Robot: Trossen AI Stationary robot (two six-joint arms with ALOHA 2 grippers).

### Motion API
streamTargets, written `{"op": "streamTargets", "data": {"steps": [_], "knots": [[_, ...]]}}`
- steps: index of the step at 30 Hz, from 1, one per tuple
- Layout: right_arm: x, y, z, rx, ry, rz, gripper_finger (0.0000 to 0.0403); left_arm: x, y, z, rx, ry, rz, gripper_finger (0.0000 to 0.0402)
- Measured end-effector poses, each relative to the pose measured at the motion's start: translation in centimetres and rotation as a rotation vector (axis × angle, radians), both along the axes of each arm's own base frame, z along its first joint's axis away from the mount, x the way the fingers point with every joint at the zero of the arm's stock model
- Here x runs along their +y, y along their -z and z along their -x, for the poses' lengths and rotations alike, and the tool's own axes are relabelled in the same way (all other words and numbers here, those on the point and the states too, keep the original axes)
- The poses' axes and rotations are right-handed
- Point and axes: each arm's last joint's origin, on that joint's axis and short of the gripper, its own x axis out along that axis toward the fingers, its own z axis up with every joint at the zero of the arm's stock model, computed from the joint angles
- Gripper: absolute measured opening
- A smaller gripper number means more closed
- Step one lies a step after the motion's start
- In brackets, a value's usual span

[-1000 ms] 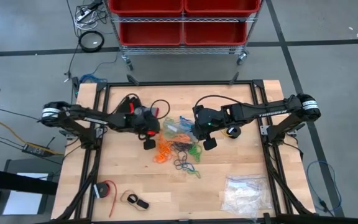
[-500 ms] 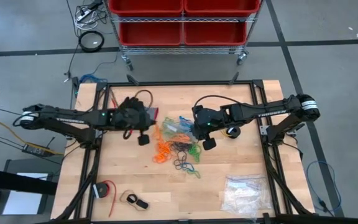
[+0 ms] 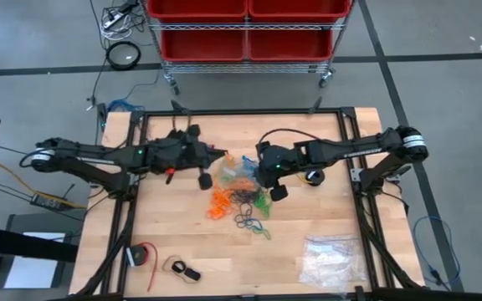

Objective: Sort rubber bands
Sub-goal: Put the orange rubber band into the transparent zip bag

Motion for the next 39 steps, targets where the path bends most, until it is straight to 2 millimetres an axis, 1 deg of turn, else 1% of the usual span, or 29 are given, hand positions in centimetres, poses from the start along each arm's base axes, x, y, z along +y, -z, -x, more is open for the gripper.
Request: {"op": "streamTargets", "data": {"steps": [2,4,6,10,11,13,15,23,28,32,39], "knots": [[0.0,1.0,-0.5,0.041,-0.005,0.002,0.0000,-0.1,-0.1,-1.4,0.026,0.004,-0.029,0.0001],[0.1,1.9,-0.9,0.069,-0.010,0.006,0.0000,-0.1,0.7,-2.8,0.105,0.005,-0.058,0.0001],[0.1,2.5,-1.2,0.093,-0.009,0.008,0.0000,-0.1,0.9,-4.0,0.160,-0.014,-0.097,0.0001],[0.1,3.1,-1.3,0.121,-0.009,0.009,0.0000,0.0,2.4,-5.4,0.316,-0.052,-0.156,0.0001],[0.1,3.1,-1.3,0.121,-0.009,0.010,0.0000,0.0,2.4,-5.6,0.324,-0.052,-0.163,0.0001],[0.1,3.0,-1.2,0.120,-0.010,0.011,0.0000,-0.1,3.1,-5.8,0.368,-0.057,-0.176,0.0001],[0.1,2.9,-1.1,0.117,-0.013,0.014,0.0000,0.0,2.9,-5.9,0.361,-0.067,-0.184,0.0001],[0.1,2.7,-1.2,0.104,-0.009,0.032,0.0000,-0.5,3.4,-5.5,0.438,-0.054,-0.231,0.0001],[0.7,1.9,-1.5,0.074,-0.028,0.036,0.0000,-0.8,4.0,-5.4,0.497,-0.052,-0.259,0.0001],[0.8,1.5,-1.6,0.061,-0.030,0.034,0.0000,-1.8,4.0,-5.4,0.499,-0.005,-0.294,0.0001],[0.8,1.5,-1.6,0.060,-0.031,0.035,0.0000,-4.1,3.9,-5.4,0.493,0.096,-0.384,0.0001]]}}
